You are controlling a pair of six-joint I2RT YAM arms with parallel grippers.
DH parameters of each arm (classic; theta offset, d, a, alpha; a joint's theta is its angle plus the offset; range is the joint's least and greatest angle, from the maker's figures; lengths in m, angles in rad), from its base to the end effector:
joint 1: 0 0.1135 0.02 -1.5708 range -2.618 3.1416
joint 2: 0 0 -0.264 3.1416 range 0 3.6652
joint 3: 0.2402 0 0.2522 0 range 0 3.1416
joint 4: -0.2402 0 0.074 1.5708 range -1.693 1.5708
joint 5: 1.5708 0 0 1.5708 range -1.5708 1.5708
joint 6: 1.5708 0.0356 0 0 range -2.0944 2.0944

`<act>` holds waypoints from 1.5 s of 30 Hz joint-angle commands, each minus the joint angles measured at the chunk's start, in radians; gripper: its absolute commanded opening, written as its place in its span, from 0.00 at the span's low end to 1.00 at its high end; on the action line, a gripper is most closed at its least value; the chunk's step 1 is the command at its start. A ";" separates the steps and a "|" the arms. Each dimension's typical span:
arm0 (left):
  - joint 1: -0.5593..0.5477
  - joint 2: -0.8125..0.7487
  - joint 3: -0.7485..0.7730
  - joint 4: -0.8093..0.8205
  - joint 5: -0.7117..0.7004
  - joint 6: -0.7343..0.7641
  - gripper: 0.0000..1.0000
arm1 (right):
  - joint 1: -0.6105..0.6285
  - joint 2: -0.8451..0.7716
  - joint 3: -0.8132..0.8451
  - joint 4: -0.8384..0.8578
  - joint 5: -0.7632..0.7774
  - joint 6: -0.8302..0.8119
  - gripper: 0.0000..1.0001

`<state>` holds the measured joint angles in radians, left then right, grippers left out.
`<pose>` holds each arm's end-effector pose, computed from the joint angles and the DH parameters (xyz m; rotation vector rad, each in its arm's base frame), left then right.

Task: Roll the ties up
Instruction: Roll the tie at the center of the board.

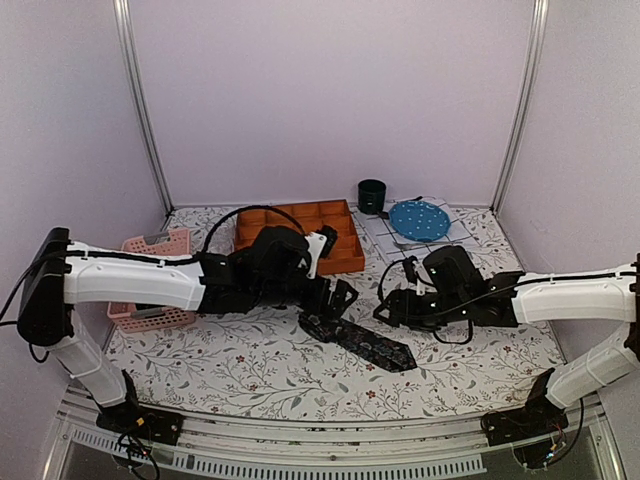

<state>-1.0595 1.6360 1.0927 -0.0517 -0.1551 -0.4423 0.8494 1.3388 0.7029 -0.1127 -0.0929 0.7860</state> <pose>0.1850 -0.3185 0.2405 0.5924 2.1622 -0.6838 0.1773 0.2066 0.1987 -0.1300 2.5007 0.8758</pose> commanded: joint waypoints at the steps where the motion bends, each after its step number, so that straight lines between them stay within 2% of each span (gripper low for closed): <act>1: 0.028 -0.068 -0.062 0.035 -0.012 -0.042 1.00 | -0.005 -0.003 0.049 0.054 -0.067 -0.024 0.68; 5: 0.086 -0.163 -0.168 0.070 -0.012 -0.104 1.00 | 0.018 0.082 0.113 0.074 -0.108 -0.033 0.63; 8: 0.145 -0.224 -0.249 0.099 0.008 -0.141 0.99 | 0.035 0.177 0.224 0.006 -0.108 -0.083 0.64; 14: 0.219 -0.293 -0.342 0.129 0.040 -0.159 0.98 | 0.043 0.318 0.430 -0.126 -0.050 -0.227 0.78; 17: 0.230 -0.302 -0.357 0.118 0.030 -0.163 0.98 | 0.044 0.382 0.514 -0.186 -0.029 -0.286 0.91; 21: 0.240 -0.335 -0.411 0.157 0.056 -0.208 0.98 | 0.045 0.463 0.621 -0.251 -0.003 -0.338 1.00; 25: 0.243 -0.372 -0.448 0.189 0.070 -0.213 0.98 | 0.051 0.527 0.708 -0.305 -0.002 -0.397 0.99; 34: 0.248 -0.431 -0.481 0.145 0.068 -0.217 0.98 | 0.106 0.679 0.893 -0.428 0.048 -0.485 0.99; 45: 0.247 -0.492 -0.529 0.092 0.035 -0.234 0.98 | 0.140 0.823 0.969 -0.471 0.077 -0.514 1.00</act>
<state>-0.8257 1.1961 0.5823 0.0765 -0.0933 -0.6743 0.9867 2.0590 1.6459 -0.5438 -0.0513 0.2981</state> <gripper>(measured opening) 0.979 0.996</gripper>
